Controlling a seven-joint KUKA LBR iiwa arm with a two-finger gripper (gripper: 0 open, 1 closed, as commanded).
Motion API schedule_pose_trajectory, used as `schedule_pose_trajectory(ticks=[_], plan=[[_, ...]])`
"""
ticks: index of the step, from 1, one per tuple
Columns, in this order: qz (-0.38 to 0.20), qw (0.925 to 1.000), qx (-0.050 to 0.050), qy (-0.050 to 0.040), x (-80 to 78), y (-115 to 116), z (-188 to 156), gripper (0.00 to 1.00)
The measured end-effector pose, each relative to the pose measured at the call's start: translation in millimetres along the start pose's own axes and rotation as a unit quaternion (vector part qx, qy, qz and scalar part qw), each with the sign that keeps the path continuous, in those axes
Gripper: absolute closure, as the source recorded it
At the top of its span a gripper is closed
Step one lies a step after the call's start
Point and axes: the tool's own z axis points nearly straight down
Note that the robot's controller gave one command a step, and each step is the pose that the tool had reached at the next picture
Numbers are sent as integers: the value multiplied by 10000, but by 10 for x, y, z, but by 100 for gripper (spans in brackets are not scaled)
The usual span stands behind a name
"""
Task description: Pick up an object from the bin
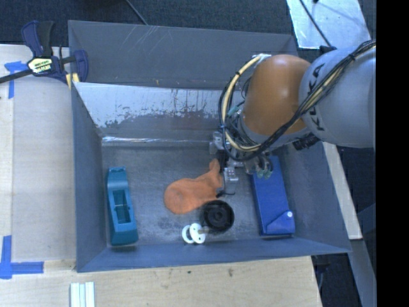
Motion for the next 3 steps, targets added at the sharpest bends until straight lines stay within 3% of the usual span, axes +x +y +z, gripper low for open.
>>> schedule_pose_trajectory(ticks=[1,3], plan=[[293,9996,-1,-10,-131,-179,525,100],[286,9996,0,-9,-131,-177,524,100]])
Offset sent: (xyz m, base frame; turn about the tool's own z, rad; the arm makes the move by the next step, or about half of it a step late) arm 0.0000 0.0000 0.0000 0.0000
